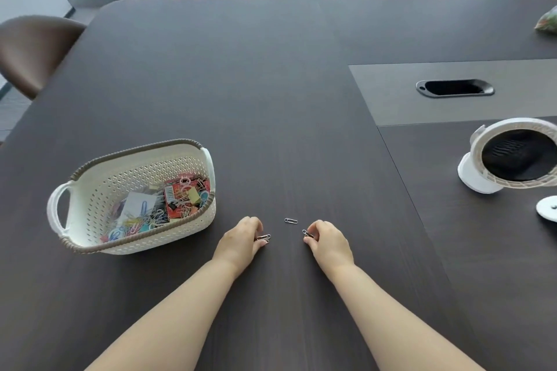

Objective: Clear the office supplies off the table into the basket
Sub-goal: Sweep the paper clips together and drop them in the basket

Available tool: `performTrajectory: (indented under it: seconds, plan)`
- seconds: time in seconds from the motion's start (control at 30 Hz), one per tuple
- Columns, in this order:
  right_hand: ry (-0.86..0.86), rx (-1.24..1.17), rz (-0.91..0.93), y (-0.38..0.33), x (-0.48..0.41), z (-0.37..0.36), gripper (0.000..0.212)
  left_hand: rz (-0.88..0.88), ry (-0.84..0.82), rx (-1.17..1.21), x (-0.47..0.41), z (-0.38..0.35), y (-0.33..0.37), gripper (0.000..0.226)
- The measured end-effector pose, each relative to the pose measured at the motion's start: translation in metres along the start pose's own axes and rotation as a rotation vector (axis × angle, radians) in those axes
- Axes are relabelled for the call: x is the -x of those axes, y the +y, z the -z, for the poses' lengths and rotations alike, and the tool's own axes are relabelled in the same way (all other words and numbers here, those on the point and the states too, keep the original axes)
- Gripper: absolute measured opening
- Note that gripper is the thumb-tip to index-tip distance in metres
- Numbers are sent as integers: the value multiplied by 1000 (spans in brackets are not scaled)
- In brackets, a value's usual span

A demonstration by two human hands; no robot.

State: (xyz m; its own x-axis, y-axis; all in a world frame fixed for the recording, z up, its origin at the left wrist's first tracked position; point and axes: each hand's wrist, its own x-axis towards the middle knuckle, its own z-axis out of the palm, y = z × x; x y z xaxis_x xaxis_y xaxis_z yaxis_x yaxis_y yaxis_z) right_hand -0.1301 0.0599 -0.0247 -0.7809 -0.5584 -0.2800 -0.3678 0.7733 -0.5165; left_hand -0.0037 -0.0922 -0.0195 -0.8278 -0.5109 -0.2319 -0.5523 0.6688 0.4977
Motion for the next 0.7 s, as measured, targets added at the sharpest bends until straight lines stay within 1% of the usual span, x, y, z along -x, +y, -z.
performTrajectory:
  seconds: [0.07,0.13,0.23,0.3,0.37,0.43,0.57,0.7]
  plan:
    - [-21,21,-13,-2,-1,-1,9,46,-14,6,-4,0,1,22]
    - [-25,61,4,-3,-2,0,9,61,-32,-22,-6,-1,2,18]
    - [-18,208,77,-2,-1,-3,16,67,-47,-52,-6,-2,3,15]
    - [97,330,184,0,5,-6,17,37,-45,-96,-5,-3,3,17]
    - [145,396,253,3,10,-9,33,-10,-39,-178,-3,-4,2,20]
    - [168,359,252,10,11,-14,39,-39,-28,-244,0,-6,0,22]
    - [177,268,251,13,11,-12,40,10,-27,-212,-1,-8,-2,23]
    - [145,307,226,10,9,-16,40,13,-40,-207,-4,-7,-1,21]
